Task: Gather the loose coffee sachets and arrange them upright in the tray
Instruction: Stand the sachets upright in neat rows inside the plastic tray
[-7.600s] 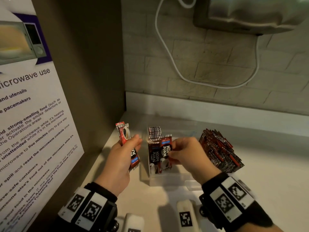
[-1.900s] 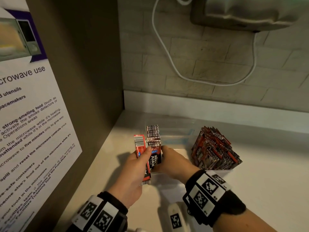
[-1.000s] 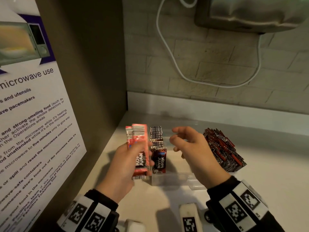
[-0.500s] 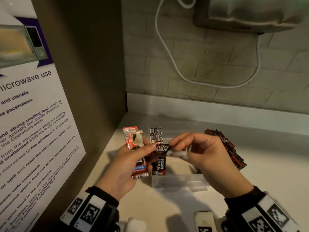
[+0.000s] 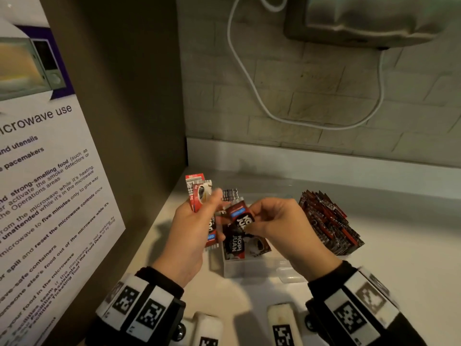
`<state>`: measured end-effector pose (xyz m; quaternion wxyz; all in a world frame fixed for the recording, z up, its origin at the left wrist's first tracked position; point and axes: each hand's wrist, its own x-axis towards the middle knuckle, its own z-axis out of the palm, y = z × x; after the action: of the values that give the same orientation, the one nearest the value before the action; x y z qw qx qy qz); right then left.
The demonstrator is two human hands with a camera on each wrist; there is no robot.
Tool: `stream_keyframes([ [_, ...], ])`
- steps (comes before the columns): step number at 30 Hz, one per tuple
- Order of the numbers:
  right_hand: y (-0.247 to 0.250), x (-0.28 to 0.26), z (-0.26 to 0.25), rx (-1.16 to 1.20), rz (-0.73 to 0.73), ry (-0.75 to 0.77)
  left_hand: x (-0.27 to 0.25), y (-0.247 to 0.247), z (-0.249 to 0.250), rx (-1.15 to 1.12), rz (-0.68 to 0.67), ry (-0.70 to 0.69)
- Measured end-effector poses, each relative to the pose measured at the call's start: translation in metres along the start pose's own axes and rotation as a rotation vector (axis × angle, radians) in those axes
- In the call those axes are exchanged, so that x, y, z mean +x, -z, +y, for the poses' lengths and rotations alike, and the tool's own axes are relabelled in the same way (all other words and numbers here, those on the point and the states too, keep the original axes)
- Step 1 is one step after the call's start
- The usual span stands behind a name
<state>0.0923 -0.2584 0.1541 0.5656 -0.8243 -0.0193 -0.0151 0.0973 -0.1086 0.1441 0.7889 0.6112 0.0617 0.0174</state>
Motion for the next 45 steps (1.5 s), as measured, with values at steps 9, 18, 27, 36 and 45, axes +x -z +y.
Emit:
stream_keyframes([
  [9,-0.005,0.023,0.022,-0.010,0.049,-0.129,-0.009,0.013,-0.013,0.028,0.022,0.223],
  [18,-0.027,0.024,0.033,-0.444,-0.080,-0.233,-0.026,0.005,-0.021,-0.107,-0.159,0.286],
  [27,-0.037,0.030,0.030,-0.553,-0.446,-0.209,-0.023,-0.003,-0.022,-0.070,-0.177,0.275],
  [36,-0.037,0.030,0.038,-0.507,-0.373,-0.228,-0.020,-0.008,-0.026,-0.077,-0.148,0.250],
  [45,-0.029,0.030,0.034,-0.400,-0.328,-0.256,-0.012,0.008,-0.011,-0.096,0.053,0.156],
])
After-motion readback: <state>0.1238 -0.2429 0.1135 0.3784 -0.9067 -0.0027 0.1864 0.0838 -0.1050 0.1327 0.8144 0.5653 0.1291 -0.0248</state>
